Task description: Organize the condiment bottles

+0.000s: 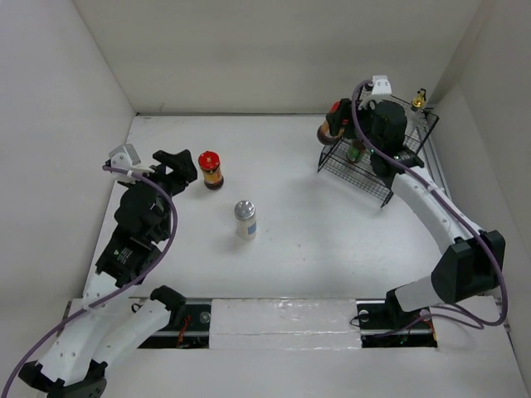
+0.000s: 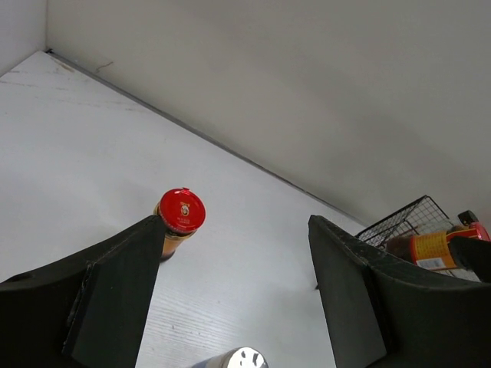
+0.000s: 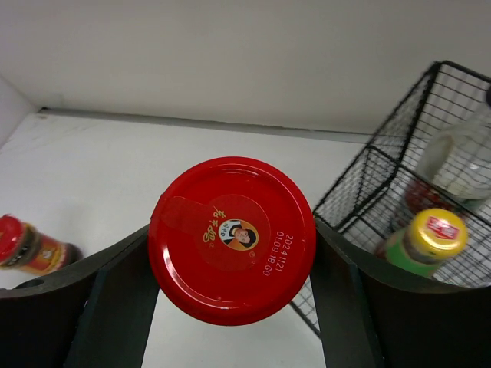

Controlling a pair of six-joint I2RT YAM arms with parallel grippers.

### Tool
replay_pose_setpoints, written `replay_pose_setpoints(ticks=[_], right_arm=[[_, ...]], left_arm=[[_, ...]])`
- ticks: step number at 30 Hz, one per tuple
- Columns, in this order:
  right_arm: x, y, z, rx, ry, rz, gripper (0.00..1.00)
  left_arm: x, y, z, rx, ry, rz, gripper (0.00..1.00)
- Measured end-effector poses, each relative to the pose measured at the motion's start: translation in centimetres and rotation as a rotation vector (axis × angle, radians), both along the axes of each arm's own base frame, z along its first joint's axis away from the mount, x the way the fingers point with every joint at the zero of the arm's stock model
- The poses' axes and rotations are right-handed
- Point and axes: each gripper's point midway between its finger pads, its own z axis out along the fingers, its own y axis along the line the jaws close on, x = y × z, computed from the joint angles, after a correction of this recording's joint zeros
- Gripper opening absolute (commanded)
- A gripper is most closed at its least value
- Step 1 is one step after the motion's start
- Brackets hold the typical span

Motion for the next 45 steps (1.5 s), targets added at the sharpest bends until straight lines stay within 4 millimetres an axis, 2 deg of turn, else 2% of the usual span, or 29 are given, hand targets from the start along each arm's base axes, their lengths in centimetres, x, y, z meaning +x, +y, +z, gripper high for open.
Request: replay_pose_setpoints(ticks=[5, 9, 13, 18, 24, 31, 35, 38, 42, 45], right_arm=[[0.6, -3.5, -1.6, -0.012, 0.041, -0.076, 0.56], [0.6, -5.4, -3.4, -0.025, 0.095, -0.114, 0.54], [0.6, -6.3, -4.3, -0.031, 0.120, -0.134, 0.54], [0.9, -6.3, -5.4, -0.041, 0.142, -0.131, 0.54], [1.6, -6.2, -8.0, -0.054, 0.192, -0.129, 0.54], [2.3, -6.2, -8.9, -0.065, 0.177, -0.138, 0.54], [2.9, -6.1, -10.5, -0.080, 0.203, -0.145, 0.54], [3.0, -5.6, -12.4, -0.098, 0.234, -0.142, 0.54], [3.2, -5.1, -14.7, -0.118, 0.278, -0.140, 0.57], [3.1, -4.9, -15.6, -0.129, 0.293, -0.143, 0.63]], left_arm=[[0.3, -0.4, -0.3, 0.008, 0.009, -0.014, 0.72], [0.6, -0.8, -0.5, 0.011, 0.016, -0.027, 0.72], [0.8, -1.1, -0.7, 0.016, 0.025, -0.036, 0.72], [0.9, -1.3, -0.9, 0.020, 0.031, -0.045, 0.72], [0.9, -1.5, -1.0, 0.021, 0.033, -0.053, 0.72], [0.9, -1.5, -1.0, 0.021, 0.033, -0.055, 0.72], [1.0, -1.6, -1.0, 0.021, 0.034, -0.057, 0.72], [1.0, -1.7, -1.1, 0.023, 0.037, -0.060, 0.72], [1.1, -1.8, -1.2, 0.024, 0.039, -0.068, 0.72], [1.1, -1.9, -1.1, 0.024, 0.039, -0.072, 0.72]])
